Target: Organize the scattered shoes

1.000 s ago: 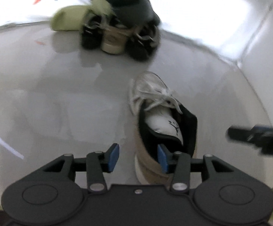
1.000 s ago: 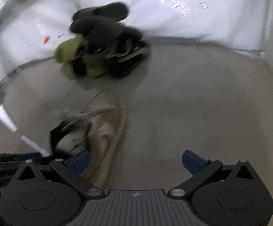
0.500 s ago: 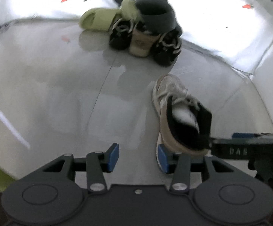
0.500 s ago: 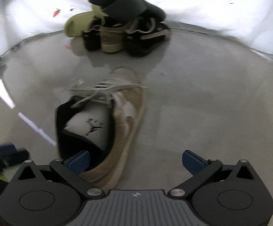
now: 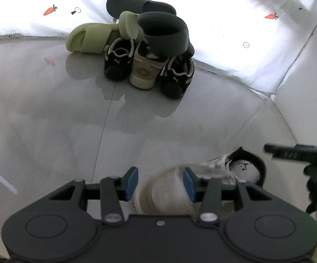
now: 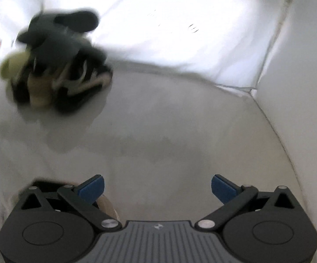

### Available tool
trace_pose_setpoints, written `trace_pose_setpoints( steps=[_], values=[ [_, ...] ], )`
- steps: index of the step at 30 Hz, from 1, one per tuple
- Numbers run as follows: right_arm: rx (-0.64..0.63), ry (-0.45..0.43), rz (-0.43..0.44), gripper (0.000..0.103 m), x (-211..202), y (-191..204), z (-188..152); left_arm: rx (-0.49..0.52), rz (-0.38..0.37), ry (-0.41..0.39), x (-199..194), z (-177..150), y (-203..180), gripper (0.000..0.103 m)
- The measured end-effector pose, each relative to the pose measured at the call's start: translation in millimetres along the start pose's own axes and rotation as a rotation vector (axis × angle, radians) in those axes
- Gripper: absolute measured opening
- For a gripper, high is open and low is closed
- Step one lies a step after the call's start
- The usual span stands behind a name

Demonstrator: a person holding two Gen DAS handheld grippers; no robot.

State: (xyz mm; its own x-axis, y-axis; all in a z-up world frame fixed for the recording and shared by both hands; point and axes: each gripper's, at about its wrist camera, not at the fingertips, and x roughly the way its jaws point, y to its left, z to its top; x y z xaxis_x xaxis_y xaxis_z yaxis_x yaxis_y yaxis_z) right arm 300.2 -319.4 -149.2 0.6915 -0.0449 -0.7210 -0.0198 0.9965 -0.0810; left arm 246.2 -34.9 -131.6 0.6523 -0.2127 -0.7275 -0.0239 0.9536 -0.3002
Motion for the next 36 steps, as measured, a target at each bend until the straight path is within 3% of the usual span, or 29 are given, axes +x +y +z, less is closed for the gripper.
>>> trace_pose_setpoints(
  steps=[1,6,9,11,15,16,18,23,28,33,36],
  values=[
    [0.105,0.027,0.072,0.103,-3.6,-14.2,-0.7,-0.002,0.001,-0.007,0.7,1.0,-1.2,0.046],
    [0.313,0.161,0.306,0.103,2.7,-28.1,-35.7,-0.035,0.022,-0.009,5.9,-2.1,-3.0,0.046],
    [0.332,0.228,0.357,0.1,13.9,-18.5,-46.5,-0.059,0.044,-0.003,5.3,-4.6,-1.9,0.046],
    [0.305,0.255,0.436,0.089,23.3,-6.1,-54.3,-0.065,0.063,-0.006,2.8,-6.4,-2.7,0.046],
    [0.235,0.214,0.505,0.078,25.3,6.9,-57.4,-0.063,0.124,-0.01,-9.4,-15.1,-3.7,0.046],
    [0.23,0.212,0.522,0.071,27.0,9.5,-57.2,-0.064,0.14,-0.009,-12.1,-18.6,-3.6,0.046],
    [0.226,0.213,0.557,0.069,30.2,14.5,-55.9,-0.074,0.173,0.0,-17.5,-26.8,-0.8,0.046],
    [0.199,0.224,0.609,0.065,36.3,39.7,-48.6,-0.095,0.202,0.026,-28.8,-40.1,10.4,0.046],
    [0.218,0.236,0.601,0.065,46.2,93.0,-42.9,-0.06,0.211,0.016,-31.2,-25.8,38.8,0.046],
    [0.183,0.25,0.615,0.065,43.2,163.6,-42.3,-0.075,0.18,-0.052,-43.2,-3.9,89.0,0.046],
    [0.131,0.224,0.575,0.065,40.2,209.2,-39.2,-0.08,0.177,-0.051,-45.5,4.1,125.3,0.046]
  ],
)
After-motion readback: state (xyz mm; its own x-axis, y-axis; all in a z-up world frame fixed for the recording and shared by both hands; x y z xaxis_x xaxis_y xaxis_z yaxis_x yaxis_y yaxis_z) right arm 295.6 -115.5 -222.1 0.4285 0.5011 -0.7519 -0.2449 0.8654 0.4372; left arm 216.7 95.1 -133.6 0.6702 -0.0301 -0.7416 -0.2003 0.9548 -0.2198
